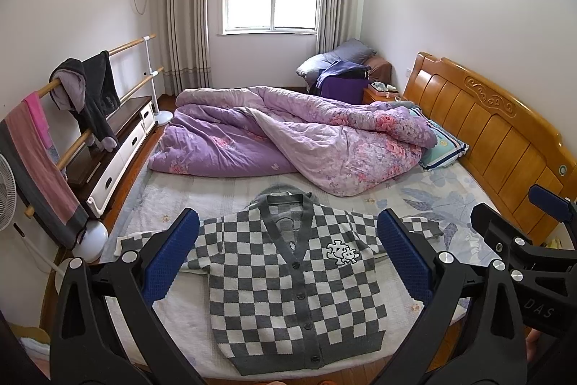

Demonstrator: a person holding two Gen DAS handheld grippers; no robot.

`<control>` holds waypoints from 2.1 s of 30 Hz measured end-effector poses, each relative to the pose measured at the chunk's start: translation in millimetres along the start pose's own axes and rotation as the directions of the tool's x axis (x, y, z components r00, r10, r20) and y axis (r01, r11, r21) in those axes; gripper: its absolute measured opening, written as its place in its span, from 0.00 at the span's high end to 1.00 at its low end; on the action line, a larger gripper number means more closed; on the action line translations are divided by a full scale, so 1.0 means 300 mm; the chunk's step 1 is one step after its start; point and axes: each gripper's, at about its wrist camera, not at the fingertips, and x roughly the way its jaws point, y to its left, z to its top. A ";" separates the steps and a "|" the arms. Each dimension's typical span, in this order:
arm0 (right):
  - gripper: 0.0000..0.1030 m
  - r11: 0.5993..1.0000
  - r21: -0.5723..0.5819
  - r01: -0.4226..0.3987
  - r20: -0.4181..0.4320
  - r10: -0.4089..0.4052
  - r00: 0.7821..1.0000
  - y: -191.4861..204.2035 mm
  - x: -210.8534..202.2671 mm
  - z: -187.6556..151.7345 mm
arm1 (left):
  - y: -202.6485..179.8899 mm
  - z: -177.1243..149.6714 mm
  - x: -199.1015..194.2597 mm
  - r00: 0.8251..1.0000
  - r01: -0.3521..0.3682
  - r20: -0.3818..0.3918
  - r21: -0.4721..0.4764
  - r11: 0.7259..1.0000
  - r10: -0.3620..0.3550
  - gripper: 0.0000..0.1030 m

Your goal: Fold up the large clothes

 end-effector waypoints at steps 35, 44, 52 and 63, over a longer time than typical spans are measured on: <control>0.07 1.000 0.003 -0.001 -0.004 0.001 1.000 0.015 -0.017 -0.007 | 0.004 0.000 -0.005 1.000 -0.001 -0.002 0.001 1.000 0.001 0.05; 0.07 1.000 0.004 -0.001 -0.003 0.001 1.000 0.015 -0.016 -0.011 | 0.011 -0.004 -0.012 1.000 0.000 -0.001 0.003 1.000 0.000 0.05; 0.07 1.000 0.007 0.000 -0.006 0.000 1.000 0.012 -0.011 -0.015 | 0.006 -0.005 -0.009 1.000 -0.001 -0.001 0.004 1.000 0.001 0.05; 0.07 1.000 0.010 0.023 -0.022 -0.023 0.999 0.044 0.023 -0.021 | 0.010 -0.016 -0.005 1.000 0.007 -0.009 0.005 1.000 -0.007 0.05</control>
